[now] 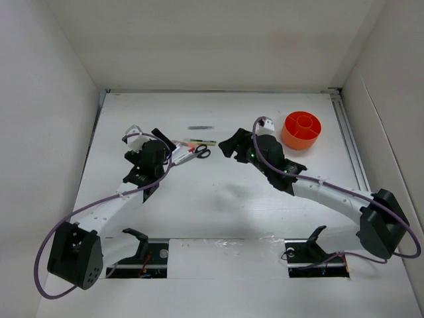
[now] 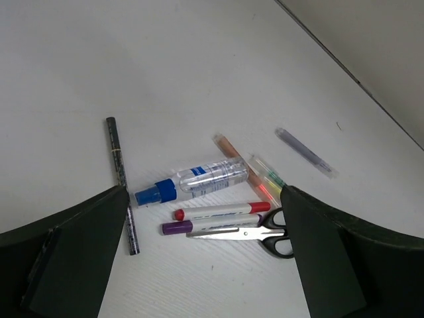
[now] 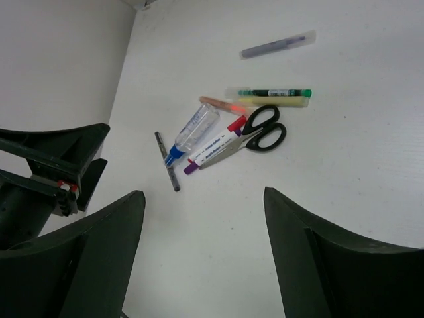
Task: Sort the stationery into containers
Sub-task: Pick up the stationery from the center of the board.
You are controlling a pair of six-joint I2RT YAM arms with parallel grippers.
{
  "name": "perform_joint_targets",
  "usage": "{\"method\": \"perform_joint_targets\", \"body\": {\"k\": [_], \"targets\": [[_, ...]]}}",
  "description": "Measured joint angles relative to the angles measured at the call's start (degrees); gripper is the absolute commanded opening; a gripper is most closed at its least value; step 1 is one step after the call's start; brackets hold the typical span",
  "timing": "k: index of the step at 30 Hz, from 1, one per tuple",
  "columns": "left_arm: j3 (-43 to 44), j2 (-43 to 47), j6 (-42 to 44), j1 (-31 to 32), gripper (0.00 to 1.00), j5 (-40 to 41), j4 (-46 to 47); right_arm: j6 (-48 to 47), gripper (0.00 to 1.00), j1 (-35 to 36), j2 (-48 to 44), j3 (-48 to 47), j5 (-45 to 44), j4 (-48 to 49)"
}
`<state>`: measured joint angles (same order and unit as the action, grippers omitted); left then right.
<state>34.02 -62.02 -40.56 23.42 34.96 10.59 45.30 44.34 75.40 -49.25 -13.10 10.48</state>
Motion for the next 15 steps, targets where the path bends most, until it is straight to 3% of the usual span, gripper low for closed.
{"method": "perform_joint_targets", "body": {"k": [3, 4, 6, 8, 13, 14, 15], "targets": [[3.1, -2.1, -4.5, 0.0, 1.00, 1.6, -4.2, 0.0, 0.44, 0.0, 0.4, 0.0, 0.0, -0.1], [4.1, -2.8, -5.7, 0.0, 1.00, 1.9, -5.1, -0.1, 0.20, -0.1, 0.5, 0.0, 0.0, -0.1], [5.3, -3.4, -7.3, 0.0, 1.00, 1.9, -6.2, 0.1, 0.07, -0.1, 0.7, 0.0, 0.2, -0.2], [5.6, -3.6, -8.9, 0.0, 1.00, 1.9, -7.2, 0.4, 0.00, -0.4, 0.9, -0.1, 0.3, -0.3], [5.0, -3.8, -9.8, 0.0, 1.00, 2.4, -9.4, 0.6, 0.00, -0.5, 0.9, -0.2, 0.5, -0.2], [5.0, -3.9, -9.4, 0.0, 0.74, 2.4, -10.0, 0.6, 0.00, -0.6, 0.9, -0.2, 0.5, -0.2], [5.0, -4.0, -9.3, 0.0, 0.59, 2.3, -10.1, 0.6, 0.00, -0.8, 0.9, -0.2, 0.6, -0.3]]}}
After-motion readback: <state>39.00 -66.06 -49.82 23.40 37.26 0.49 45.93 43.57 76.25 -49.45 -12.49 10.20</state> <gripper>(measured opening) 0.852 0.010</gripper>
